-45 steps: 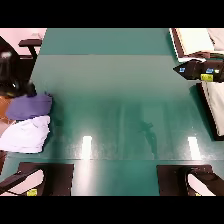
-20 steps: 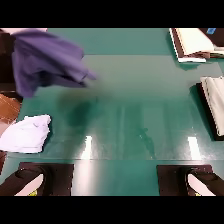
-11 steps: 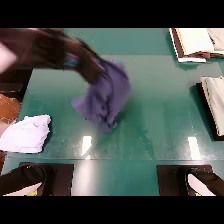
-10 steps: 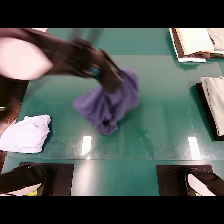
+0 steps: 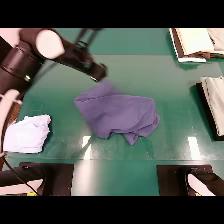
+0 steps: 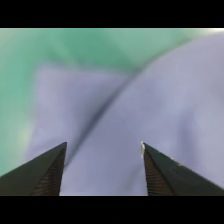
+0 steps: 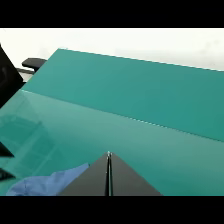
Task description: Fold the shirts.
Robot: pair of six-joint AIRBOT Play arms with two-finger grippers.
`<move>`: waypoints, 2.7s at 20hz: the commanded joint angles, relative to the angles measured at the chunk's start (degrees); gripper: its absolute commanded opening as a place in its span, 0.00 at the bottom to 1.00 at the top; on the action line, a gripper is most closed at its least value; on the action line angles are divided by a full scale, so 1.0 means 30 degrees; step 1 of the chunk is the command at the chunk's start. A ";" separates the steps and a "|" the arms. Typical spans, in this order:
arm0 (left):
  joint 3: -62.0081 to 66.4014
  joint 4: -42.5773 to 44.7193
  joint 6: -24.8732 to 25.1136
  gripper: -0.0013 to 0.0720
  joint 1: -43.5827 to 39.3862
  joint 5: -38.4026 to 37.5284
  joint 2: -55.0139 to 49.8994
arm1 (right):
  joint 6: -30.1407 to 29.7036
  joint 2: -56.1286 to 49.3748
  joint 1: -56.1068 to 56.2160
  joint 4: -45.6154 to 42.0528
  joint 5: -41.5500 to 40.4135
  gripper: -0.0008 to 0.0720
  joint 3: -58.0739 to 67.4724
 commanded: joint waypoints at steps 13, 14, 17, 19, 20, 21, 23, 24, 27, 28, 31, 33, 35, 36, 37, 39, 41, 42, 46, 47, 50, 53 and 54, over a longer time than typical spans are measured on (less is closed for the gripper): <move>-0.9661 -0.6528 0.0576 0.76 0.8182 0.3759 -0.3140 | 0.0022 -0.0080 0.0007 -0.0007 0.1071 0.03 -0.0029; -0.9661 -0.6543 0.0568 0.76 0.7788 0.4138 -0.3351 | 0.0022 -0.0073 0.0007 -0.0007 0.1100 0.04 -0.0029; -0.9602 -0.6594 0.0554 0.76 0.6972 0.4532 -0.3526 | 0.0051 -0.0080 0.0007 -0.0044 0.1625 0.04 -0.0036; -0.9173 -0.6579 0.0554 0.39 0.6972 0.4051 -0.3424 | 0.1122 -0.0277 0.0007 -0.0765 0.2557 0.04 -0.0058; -0.8779 -0.6557 0.0561 0.04 0.7023 0.3752 -0.3322 | 0.1792 -0.0299 0.0007 -0.1523 0.3140 0.04 -0.0291; -0.8415 -0.6528 0.0568 0.06 0.7133 0.3563 -0.3075 | 0.2368 -0.0197 0.0007 -0.2455 0.3614 0.04 -0.1042; -0.7562 -0.6397 0.0619 0.05 0.7322 0.3526 -0.2273 | 0.3402 0.0233 -0.0109 -0.4444 0.4575 0.04 -0.3410; -0.7133 -0.6360 0.0867 0.05 0.7395 0.3614 -0.1807 | 0.3716 0.0452 -0.0299 -0.5027 0.5166 0.04 -0.4867; -0.6346 -0.6098 0.1501 0.05 0.7410 0.3708 -0.0525 | 0.4634 0.1042 -0.1807 -0.4685 0.5763 0.04 -1.0375; -0.6309 -0.5996 0.1574 0.05 0.7410 0.3789 -0.0219 | 0.4677 0.1129 -0.2266 -0.4255 0.5537 0.04 -1.2145; -0.6309 -0.6003 0.1566 0.05 0.7410 0.3665 0.0000 | 0.4561 0.0707 -0.3344 -0.1727 0.3810 0.69 -1.7099; -0.6309 -0.6018 0.1559 0.05 0.7410 0.3665 0.0000 | 0.3912 -0.0372 -0.3191 0.0204 0.2193 0.68 -1.9212; -0.6317 -0.6003 0.1559 0.05 0.7410 0.3665 0.0000 | 0.3300 -0.1785 -0.2310 0.1989 0.0138 0.64 -2.0232; -0.6317 -0.6011 0.1559 0.05 0.7410 0.3657 0.0000 | 0.3162 -0.2514 -0.1712 0.2550 -0.0801 0.62 -2.0400; -0.6317 -0.6011 0.1559 0.05 0.7410 0.3657 0.0000 | 0.3126 -0.3337 -0.0984 0.2798 -0.1625 0.62 -2.0312; -0.6317 -0.6011 0.1552 0.05 0.7410 0.3650 0.0000 | 0.3067 -0.4903 0.0248 0.3155 -0.2608 0.62 -1.9679; -0.6309 -0.6011 0.1552 0.05 0.7410 0.3650 0.0000 | 0.3060 -0.6426 0.1115 0.3111 -0.2878 0.61 -1.8608; -0.6317 -0.6011 0.1559 0.05 0.7410 0.3621 0.0000 | 0.3038 -0.7074 0.1457 0.3104 -0.2929 0.60 -1.8090; -0.6302 -0.6011 0.1552 0.05 0.7410 0.3228 0.0080 | 0.2331 -0.8109 0.1945 0.2914 -0.2936 0.03 -1.6313; -0.6222 -0.5938 0.1559 0.05 0.7417 0.3235 0.0342 | 0.2200 -0.7905 0.1807 0.2674 -0.2849 0.03 -1.5759; -0.5217 -0.5544 0.1552 0.05 0.7453 0.3694 0.2106 | 0.2222 -0.5741 0.0947 0.0175 -0.1778 0.03 -1.3202; -0.2783 -0.5304 0.1566 0.05 0.7453 0.3861 0.4743 | 0.2215 -0.2565 -0.0750 -0.1224 -0.0095 0.03 -0.9537; -0.1894 -0.5319 0.1559 0.05 0.7453 0.3876 0.5625 | 0.2215 -0.1472 -0.1370 -0.1224 0.0357 0.03 -0.8306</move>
